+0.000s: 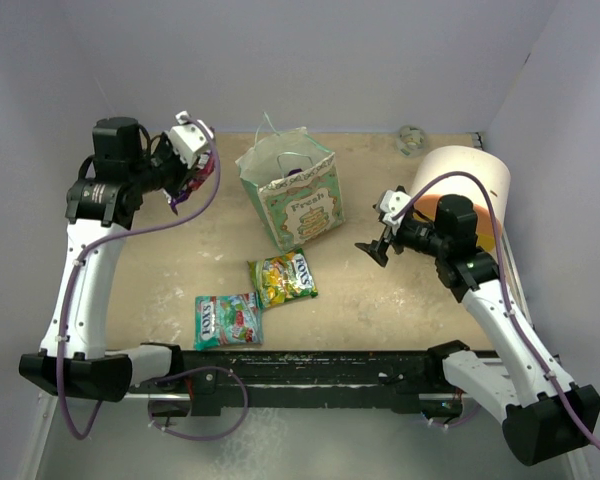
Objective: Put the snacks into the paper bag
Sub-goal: Place the snack in the paper bag.
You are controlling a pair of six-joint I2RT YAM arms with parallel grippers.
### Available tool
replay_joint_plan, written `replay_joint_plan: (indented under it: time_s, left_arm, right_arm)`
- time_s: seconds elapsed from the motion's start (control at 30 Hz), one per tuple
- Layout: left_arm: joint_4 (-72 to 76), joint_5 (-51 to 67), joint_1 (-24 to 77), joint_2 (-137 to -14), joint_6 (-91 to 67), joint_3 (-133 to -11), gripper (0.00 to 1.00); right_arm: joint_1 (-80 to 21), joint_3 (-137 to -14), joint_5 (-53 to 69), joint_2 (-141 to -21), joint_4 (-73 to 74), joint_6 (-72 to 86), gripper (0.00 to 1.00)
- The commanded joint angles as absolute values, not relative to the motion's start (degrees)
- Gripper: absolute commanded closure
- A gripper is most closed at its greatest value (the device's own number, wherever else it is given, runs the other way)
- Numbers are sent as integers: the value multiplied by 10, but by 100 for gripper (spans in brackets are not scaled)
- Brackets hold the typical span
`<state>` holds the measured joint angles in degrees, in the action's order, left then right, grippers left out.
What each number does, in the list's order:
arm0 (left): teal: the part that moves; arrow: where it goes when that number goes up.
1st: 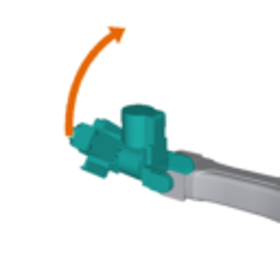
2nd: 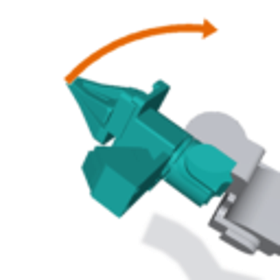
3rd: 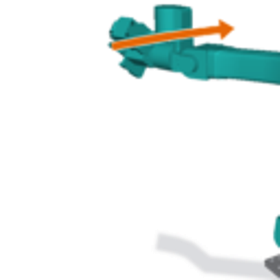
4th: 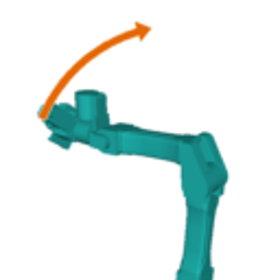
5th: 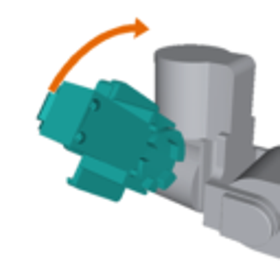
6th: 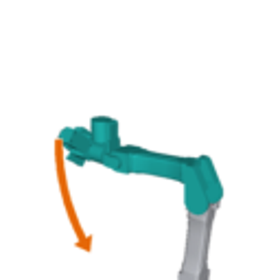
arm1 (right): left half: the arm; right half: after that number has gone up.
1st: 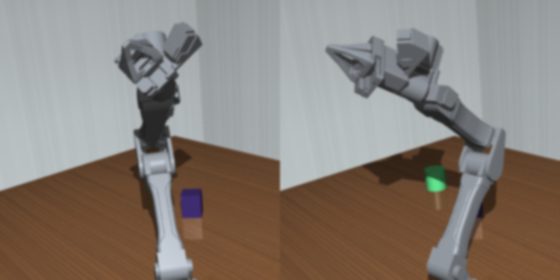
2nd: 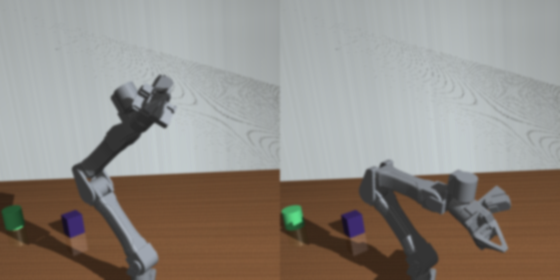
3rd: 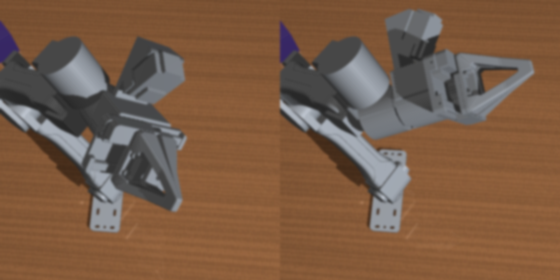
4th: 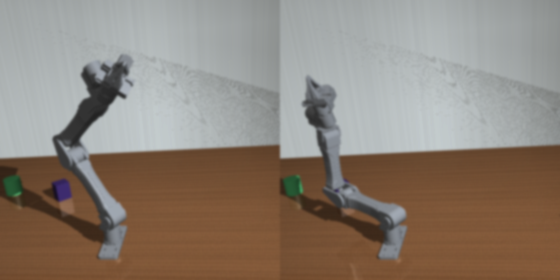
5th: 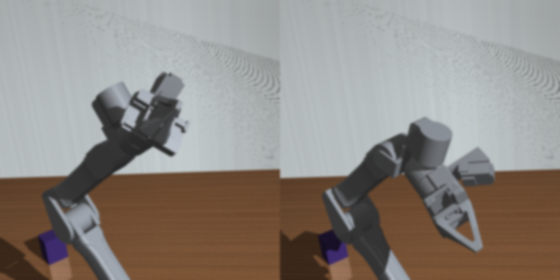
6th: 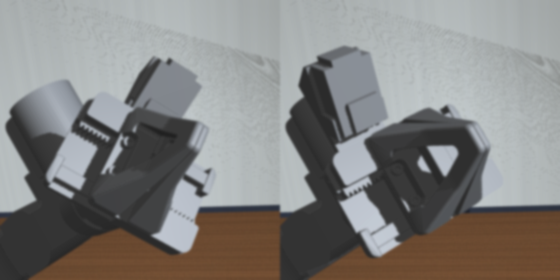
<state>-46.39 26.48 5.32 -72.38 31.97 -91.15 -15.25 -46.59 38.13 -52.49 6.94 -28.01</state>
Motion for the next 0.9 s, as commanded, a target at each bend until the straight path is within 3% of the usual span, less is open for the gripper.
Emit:
replay_joint_plan:
  time_s: [0.0, 0.23, 0.5, 0.87]
  left_arm:
    - [-382, 322, 73, -743, 264, -982, 100]
    - [-294, 337, 121, -795, 219, -1009, 100]
    - [-186, 437, 126, -867, 126, -1025, 100]
    - [-195, 564, 129, -976, 175, -1061, 100]
  right_arm:
    - [-149, -474, 387, -515, 54, -282, 4]
    - [-149, -475, 383, -508, 57, -286, 4]
    - [-146, -475, 377, -512, 56, -286, 4]
    - [-134, -472, 370, -525, 52, -287, 4]
